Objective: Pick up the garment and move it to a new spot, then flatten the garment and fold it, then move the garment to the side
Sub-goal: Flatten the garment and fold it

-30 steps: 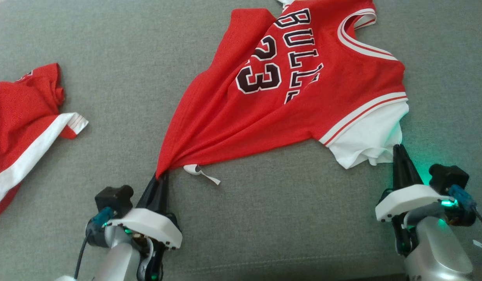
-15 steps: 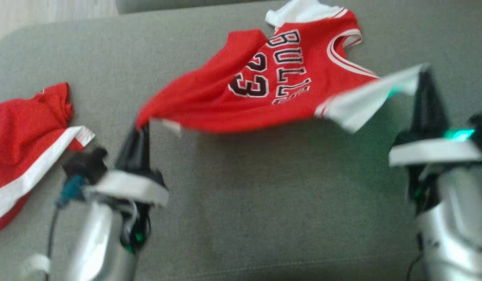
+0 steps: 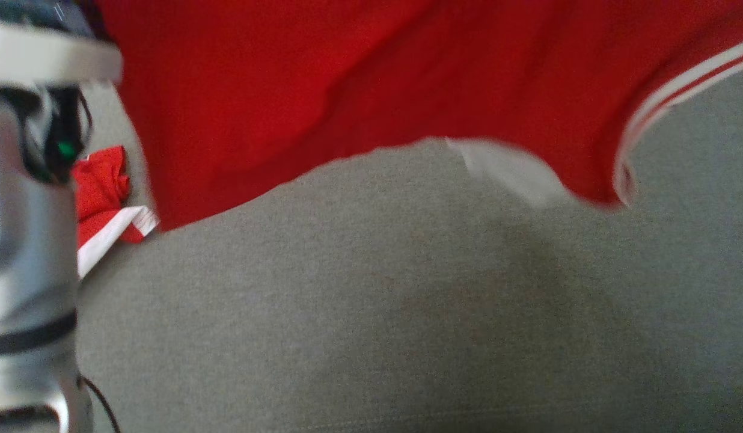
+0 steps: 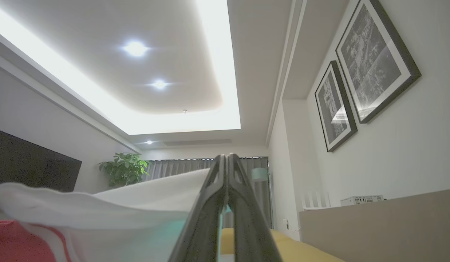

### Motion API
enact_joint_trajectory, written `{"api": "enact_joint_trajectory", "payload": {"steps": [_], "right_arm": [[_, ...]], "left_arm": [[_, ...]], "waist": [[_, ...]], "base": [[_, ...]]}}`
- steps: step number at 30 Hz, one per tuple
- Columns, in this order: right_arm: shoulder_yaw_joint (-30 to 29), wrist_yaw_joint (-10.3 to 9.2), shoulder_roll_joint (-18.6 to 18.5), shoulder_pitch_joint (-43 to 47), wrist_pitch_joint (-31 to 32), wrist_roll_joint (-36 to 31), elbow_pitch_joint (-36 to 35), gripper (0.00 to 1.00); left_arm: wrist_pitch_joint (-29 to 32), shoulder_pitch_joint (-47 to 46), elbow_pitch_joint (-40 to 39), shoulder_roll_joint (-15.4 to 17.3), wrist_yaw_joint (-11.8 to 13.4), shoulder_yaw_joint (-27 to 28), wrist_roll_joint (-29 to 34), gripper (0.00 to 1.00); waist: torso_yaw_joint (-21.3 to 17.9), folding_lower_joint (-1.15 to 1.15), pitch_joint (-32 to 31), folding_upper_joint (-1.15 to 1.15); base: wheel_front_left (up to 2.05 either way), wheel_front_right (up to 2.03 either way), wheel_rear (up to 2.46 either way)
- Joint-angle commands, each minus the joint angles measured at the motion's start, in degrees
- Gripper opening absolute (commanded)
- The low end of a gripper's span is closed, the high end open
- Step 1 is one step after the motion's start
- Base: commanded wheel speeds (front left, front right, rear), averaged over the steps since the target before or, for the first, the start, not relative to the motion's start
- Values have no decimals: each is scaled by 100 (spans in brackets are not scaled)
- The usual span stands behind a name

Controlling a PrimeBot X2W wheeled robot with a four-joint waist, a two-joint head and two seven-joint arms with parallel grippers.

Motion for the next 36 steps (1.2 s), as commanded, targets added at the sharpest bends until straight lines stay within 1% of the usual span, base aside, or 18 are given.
{"api": "enact_joint_trajectory", "payload": {"steps": [1, 4, 7, 8, 10, 12, 14, 17, 20, 24, 27, 29, 32, 36], "right_arm": [[82, 37, -29, -320, 143, 42, -77, 0], [159, 37, -24, -710, 409, 9, 239, 0], [199, 37, 90, -1089, 512, -55, 741, 0], [210, 37, 116, -1230, 500, -115, 927, 0], [149, 37, 218, -1534, 432, -214, 1342, 0], [44, 37, 282, -1898, 244, -401, 1725, 0], [-239, 37, 352, -2333, 17, -594, 2055, 0], [-548, 37, 428, -2836, -201, -925, 2383, 0], [-755, 37, 477, -3036, -267, -1086, 2606, 0], [-672, 37, 548, -2795, -284, -1097, 2853, 0], [-421, 37, 602, -2300, -284, -852, 3136, 0], [-212, 37, 630, -1839, -285, -654, 3240, 0], [86, 37, 657, -1012, -288, -347, 3261, 0], [503, 37, 584, 126, -291, -90, 3100, 0]], "left_arm": [[164, -358, -113, 265, -14, 154, 35, 0], [521, -719, 131, 280, -11, 78, 19, 0], [690, -978, 483, 313, 11, -72, 164, 0], [688, -1080, 628, 269, 37, -85, 160, 0], [612, -1316, 925, 208, 106, -137, 224, 0], [406, -1606, 1194, 162, 232, -164, 334, 0], [142, -1988, 1451, 152, 380, -132, 427, 0], [-178, -2491, 1789, 139, 475, -100, 494, 0], [-301, -2748, 2089, 41, 542, 5, 399, 0], [-342, -2577, 2447, -46, 518, 28, 320, 0], [-360, -2087, 2721, -157, 600, 140, 210, 0], [-364, -1575, 2800, -242, 628, 129, 245, 0], [-365, -649, 2845, -492, 671, 228, 172, 0], [-366, 529, 2805, -756, 722, 370, 128, 0]], "waist": [[65, 0, 140, 0], [113, 0, 432, 0], [142, 0, 806, 0], [152, 0, 943, 0], [163, 0, 1204, 0], [159, 0, 1425, 0], [137, 0, 1631, 0], [83, 0, 1752, 0], [54, 0, 1817, 0], [-5, 0, 1841, 0], [-57, 0, 1868, 0], [-92, 0, 1852, 0], [-157, 0, 1761, 0], [-263, 0, 1545, 0]], "base": [[0, 0, 0], [0, 0, 0], [0, 0, 0], [0, 0, 0], [0, 0, 0], [0, 0, 0], [0, 0, 0], [0, 0, 0], [0, 0, 0], [0, 0, 0], [0, 0, 0], [0, 0, 0], [0, 0, 0], [0, 0, 0]]}}
